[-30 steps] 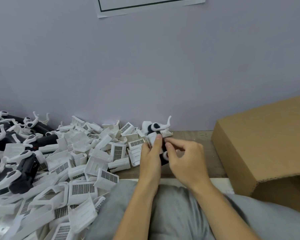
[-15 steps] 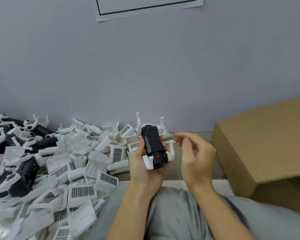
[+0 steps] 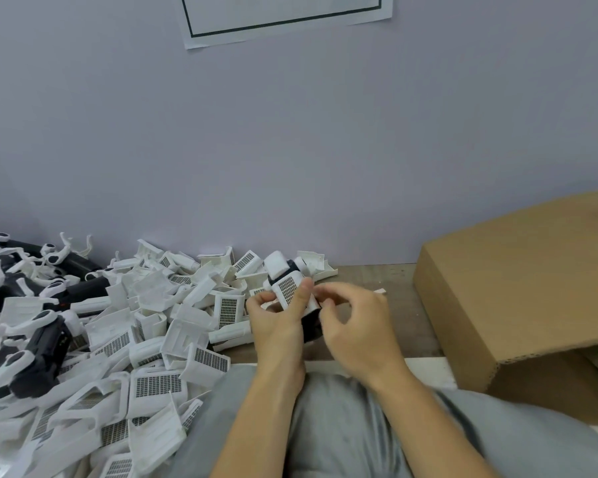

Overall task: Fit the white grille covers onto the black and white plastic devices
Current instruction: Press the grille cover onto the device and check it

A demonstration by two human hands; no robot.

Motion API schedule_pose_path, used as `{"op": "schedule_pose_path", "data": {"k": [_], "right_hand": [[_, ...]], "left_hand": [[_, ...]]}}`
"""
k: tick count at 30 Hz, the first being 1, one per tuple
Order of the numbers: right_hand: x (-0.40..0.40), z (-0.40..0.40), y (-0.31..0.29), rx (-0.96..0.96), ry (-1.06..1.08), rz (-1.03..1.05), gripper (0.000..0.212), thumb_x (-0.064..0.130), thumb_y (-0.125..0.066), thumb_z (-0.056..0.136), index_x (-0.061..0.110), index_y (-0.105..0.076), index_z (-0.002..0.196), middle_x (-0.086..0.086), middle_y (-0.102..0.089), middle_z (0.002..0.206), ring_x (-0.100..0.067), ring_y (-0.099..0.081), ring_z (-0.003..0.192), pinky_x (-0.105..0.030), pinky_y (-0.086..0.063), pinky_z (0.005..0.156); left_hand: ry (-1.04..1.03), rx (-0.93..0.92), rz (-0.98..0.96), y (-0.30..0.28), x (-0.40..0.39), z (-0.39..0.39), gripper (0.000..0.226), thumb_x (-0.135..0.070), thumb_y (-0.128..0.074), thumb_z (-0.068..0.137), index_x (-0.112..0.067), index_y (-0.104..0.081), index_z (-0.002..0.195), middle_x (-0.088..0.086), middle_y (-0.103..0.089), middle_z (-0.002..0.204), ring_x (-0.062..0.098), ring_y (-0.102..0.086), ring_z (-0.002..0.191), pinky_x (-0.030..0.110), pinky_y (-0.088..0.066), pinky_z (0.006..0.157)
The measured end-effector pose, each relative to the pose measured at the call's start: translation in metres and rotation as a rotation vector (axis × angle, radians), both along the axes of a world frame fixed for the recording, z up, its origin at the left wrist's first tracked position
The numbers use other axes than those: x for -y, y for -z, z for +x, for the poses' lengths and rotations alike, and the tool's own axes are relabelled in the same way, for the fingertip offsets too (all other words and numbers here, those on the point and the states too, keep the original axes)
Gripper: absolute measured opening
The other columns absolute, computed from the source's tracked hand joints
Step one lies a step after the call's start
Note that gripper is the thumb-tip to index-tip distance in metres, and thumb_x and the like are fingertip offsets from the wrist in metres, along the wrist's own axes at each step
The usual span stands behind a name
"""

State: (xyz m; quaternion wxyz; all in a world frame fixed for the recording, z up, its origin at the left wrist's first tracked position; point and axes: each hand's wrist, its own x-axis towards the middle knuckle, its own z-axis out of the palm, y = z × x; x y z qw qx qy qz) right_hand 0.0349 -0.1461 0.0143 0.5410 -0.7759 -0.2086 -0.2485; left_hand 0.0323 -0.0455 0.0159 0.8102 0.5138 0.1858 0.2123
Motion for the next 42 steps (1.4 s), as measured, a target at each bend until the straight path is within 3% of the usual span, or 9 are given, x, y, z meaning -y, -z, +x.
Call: {"op": "schedule_pose_path", "data": {"k": [5, 9, 18, 22, 26, 30, 34, 39, 42], "right_hand": [[0.001, 0.0, 0.001, -0.088, -0.024, -0.198, 0.043, 0.046, -0.062, 0.079, 0.031, -0.064, 0.12, 0.014, -0.062, 0.109, -0.01, -0.06, 0.105, -0.036, -0.05, 0.093], [0.003, 0.002, 0.005, -0.226, 0.038, -0.267, 0.065, 0.05, -0.073, 0.078, 0.03, -0.05, 0.135, 0.009, -0.059, 0.121, -0.017, -0.058, 0.113, -0.041, -0.05, 0.094], [0.015, -0.014, 0.003, -0.386, 0.019, 0.198, 0.039, 0.057, -0.055, 0.073, 0.032, -0.059, 0.103, 0.012, -0.069, 0.082, -0.01, -0.064, 0.077, -0.045, -0.059, 0.071], [0.028, -0.01, 0.001, -0.535, -0.165, 0.526, 0.036, 0.049, -0.053, 0.076, 0.013, -0.058, 0.076, -0.006, -0.061, 0.071, -0.019, -0.05, 0.06, -0.032, -0.046, 0.053], [0.033, -0.006, 0.003, -0.685, -0.359, 0.66, 0.037, 0.048, -0.052, 0.075, 0.017, -0.072, 0.072, -0.014, -0.061, 0.069, -0.021, -0.051, 0.06, -0.028, -0.041, 0.051], [0.028, -0.01, -0.005, -0.692, -0.356, 0.455, 0.042, 0.041, -0.05, 0.079, 0.004, -0.061, 0.095, -0.017, -0.057, 0.081, -0.024, -0.052, 0.068, -0.031, -0.046, 0.059], [0.038, -0.018, -0.016, -0.563, -0.237, -0.148, 0.025, 0.031, -0.049, 0.097, 0.017, -0.064, 0.083, 0.007, -0.058, 0.071, -0.005, -0.048, 0.063, -0.024, -0.038, 0.063], [0.051, -0.016, -0.021, -0.446, -0.201, -0.341, 0.021, 0.022, -0.065, 0.087, 0.022, -0.064, 0.108, 0.006, -0.065, 0.081, 0.0, -0.052, 0.061, -0.013, -0.039, 0.056], [0.059, -0.015, -0.022, -0.556, -0.266, -0.185, 0.017, 0.017, -0.064, 0.088, 0.022, -0.065, 0.105, 0.01, -0.063, 0.075, 0.001, -0.057, 0.051, -0.01, -0.043, 0.051]], "left_hand": [[0.019, 0.065, -0.061, 0.0, 0.001, 0.0, 0.023, -0.031, -0.071, 0.091, -0.012, -0.058, 0.089, 0.012, -0.069, 0.088, 0.026, -0.065, 0.08, 0.046, -0.054, 0.079], [0.066, 0.137, -0.034, 0.003, 0.001, 0.001, 0.025, -0.014, -0.066, 0.093, -0.016, -0.069, 0.069, 0.01, -0.075, 0.083, 0.021, -0.071, 0.078, 0.028, -0.055, 0.063], [-0.122, 0.158, 0.322, 0.002, -0.004, -0.004, 0.01, -0.019, -0.07, 0.092, -0.018, -0.066, 0.101, 0.003, -0.069, 0.098, 0.019, -0.063, 0.092, 0.026, -0.046, 0.072], [0.094, 0.145, 0.111, -0.003, -0.005, -0.011, 0.021, -0.027, -0.058, 0.097, -0.034, -0.073, 0.109, -0.01, -0.071, 0.107, 0.012, -0.066, 0.099, 0.033, -0.053, 0.082], [0.208, 0.218, 0.085, -0.003, -0.004, -0.017, 0.03, -0.006, -0.059, 0.094, -0.029, -0.078, 0.104, -0.004, -0.075, 0.107, 0.014, -0.072, 0.098, 0.036, -0.06, 0.075], [0.055, 0.209, 0.063, -0.001, -0.007, -0.017, 0.038, 0.008, -0.052, 0.095, -0.022, -0.073, 0.107, 0.008, -0.075, 0.104, 0.013, -0.074, 0.083, 0.025, -0.058, 0.061], [-0.037, 0.188, 0.088, 0.005, -0.012, -0.016, 0.053, 0.017, -0.034, 0.094, -0.02, -0.069, 0.11, 0.017, -0.069, 0.116, 0.01, -0.073, 0.077, 0.02, -0.057, 0.058], [0.107, 0.209, 0.069, 0.004, -0.011, -0.013, 0.039, 0.004, -0.05, 0.098, -0.017, -0.063, 0.128, 0.015, -0.058, 0.135, 0.033, -0.059, 0.124, 0.028, -0.061, 0.07], [0.164, 0.272, -0.11, 0.003, -0.009, -0.017, 0.036, -0.027, -0.047, 0.102, -0.011, -0.06, 0.132, 0.014, -0.063, 0.11, 0.03, -0.069, 0.101, 0.036, -0.063, 0.066]]}}
